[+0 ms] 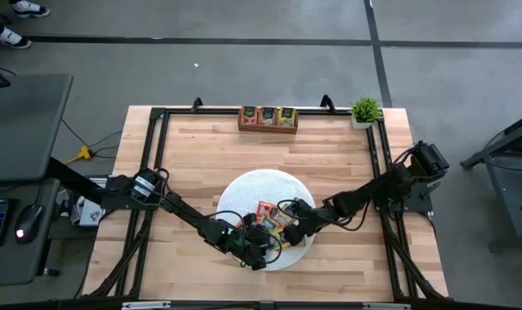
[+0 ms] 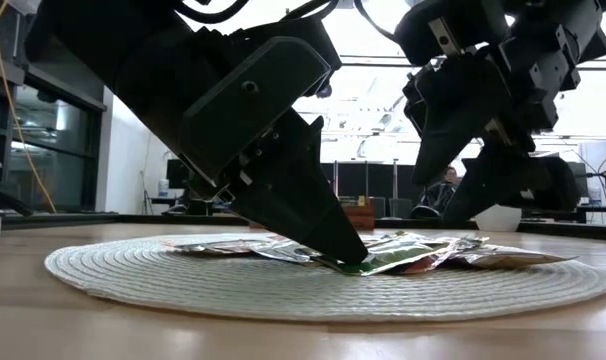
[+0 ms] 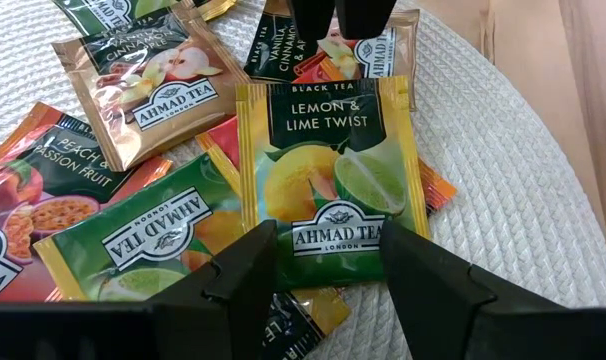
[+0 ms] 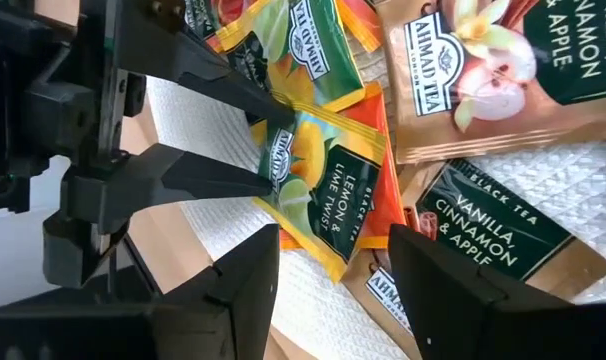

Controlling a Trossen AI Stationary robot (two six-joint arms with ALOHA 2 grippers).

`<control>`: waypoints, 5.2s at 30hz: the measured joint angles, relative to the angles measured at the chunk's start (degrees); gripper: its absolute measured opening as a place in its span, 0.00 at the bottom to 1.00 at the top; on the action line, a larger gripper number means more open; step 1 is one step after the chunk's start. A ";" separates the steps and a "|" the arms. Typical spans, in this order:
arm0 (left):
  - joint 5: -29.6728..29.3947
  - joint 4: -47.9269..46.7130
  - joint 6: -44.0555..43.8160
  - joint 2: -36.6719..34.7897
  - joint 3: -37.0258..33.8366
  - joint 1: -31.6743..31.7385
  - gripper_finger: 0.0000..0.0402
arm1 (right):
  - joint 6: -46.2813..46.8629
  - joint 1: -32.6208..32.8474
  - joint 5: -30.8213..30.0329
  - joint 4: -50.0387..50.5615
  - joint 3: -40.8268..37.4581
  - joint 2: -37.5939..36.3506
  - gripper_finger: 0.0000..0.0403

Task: Pick & Place Tea
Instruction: Put the yellow tea bag into the right section of the wooden organizer

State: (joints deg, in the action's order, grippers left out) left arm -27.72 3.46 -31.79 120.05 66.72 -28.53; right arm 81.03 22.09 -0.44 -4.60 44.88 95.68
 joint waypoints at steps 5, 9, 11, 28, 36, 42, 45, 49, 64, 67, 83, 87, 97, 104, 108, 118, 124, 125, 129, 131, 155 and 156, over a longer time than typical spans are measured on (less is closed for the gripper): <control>-0.01 0.00 0.00 0.00 0.00 0.00 0.44 | 0.92 0.05 0.00 -0.04 0.04 0.00 0.46; -0.01 0.00 0.00 0.00 0.00 0.00 0.44 | 1.45 0.05 0.39 -0.55 0.07 1.01 0.46; -0.01 0.00 0.02 0.00 0.00 0.00 0.44 | 2.19 0.04 1.26 -2.21 0.07 2.48 0.46; -0.03 0.24 0.44 0.00 -0.02 0.02 0.44 | 3.61 0.05 3.03 -9.85 0.07 6.54 0.45; -0.02 0.24 0.44 0.00 -0.04 0.02 0.44 | 2.86 0.04 2.80 -9.79 0.07 6.56 0.25; 0.02 0.24 0.44 0.00 -0.04 0.02 0.44 | 0.17 0.04 2.45 -9.77 0.07 6.56 0.04; 0.22 0.24 0.44 0.00 -0.04 0.02 0.44 | -0.50 0.04 2.46 -9.79 0.07 6.56 0.02; 0.79 0.29 0.44 0.00 -0.05 0.05 0.44 | -2.38 0.07 2.46 -9.68 0.07 6.44 0.01; 7.71 -1.86 3.44 -5.39 -0.31 1.23 0.44 | -6.91 0.04 2.35 -8.84 0.07 6.21 0.00; 8.46 -4.88 4.20 -7.84 -0.31 1.73 0.44 | -7.90 0.04 2.44 -8.27 0.07 6.21 0.00; -1.26 -34.05 7.08 -24.20 -0.09 3.04 0.44 | -22.51 -1.81 2.54 1.80 0.07 -5.86 0.00; -2.85 -38.63 6.93 -25.71 -0.36 3.08 0.44 | -28.16 -4.77 2.51 11.37 0.07 -14.38 0.00; -3.41 -31.59 2.97 -28.49 -7.13 4.77 0.44 | -53.87 -20.71 2.25 47.82 14.59 -26.36 0.00; 1.13 -20.16 5.36 -31.33 -13.26 8.38 0.44 | -81.31 -34.30 2.11 60.44 28.07 -21.83 0.00; 3.25 -13.67 6.08 -33.95 -16.96 10.60 0.44 | -92.53 -41.52 2.03 63.74 33.17 -17.14 0.00; 11.76 4.10 6.50 -40.81 -28.96 16.08 0.44 | -111.34 -51.87 2.45 69.37 44.92 -0.21 0.00; 16.26 15.69 7.19 -41.77 -33.54 19.01 0.44 | -117.41 -55.23 2.31 73.18 54.45 9.76 0.00; 17.10 17.22 7.35 -41.81 -34.04 19.56 0.44 | -117.64 -55.88 2.39 73.46 56.06 11.14 0.00; 19.91 21.13 7.54 -41.77 -35.30 21.19 0.44 | -119.60 -57.98 2.31 74.55 62.42 15.89 0.00; 20.42 21.27 7.56 -41.77 -35.30 21.76 0.44 | -120.20 -58.87 2.29 74.34 65.13 17.83 0.00; 25.72 22.38 8.20 -41.75 -35.34 24.52 0.44 | -123.94 -62.60 1.80 68.89 69.99 28.38 0.00; 25.72 21.96 8.20 -41.74 -35.34 24.50 0.44 | -123.95 -62.62 1.52 68.87 69.99 28.62 0.00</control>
State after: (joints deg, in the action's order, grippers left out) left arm -2.00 25.42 -23.59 78.31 31.38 -4.03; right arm -42.92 -40.53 1.07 64.27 114.87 124.30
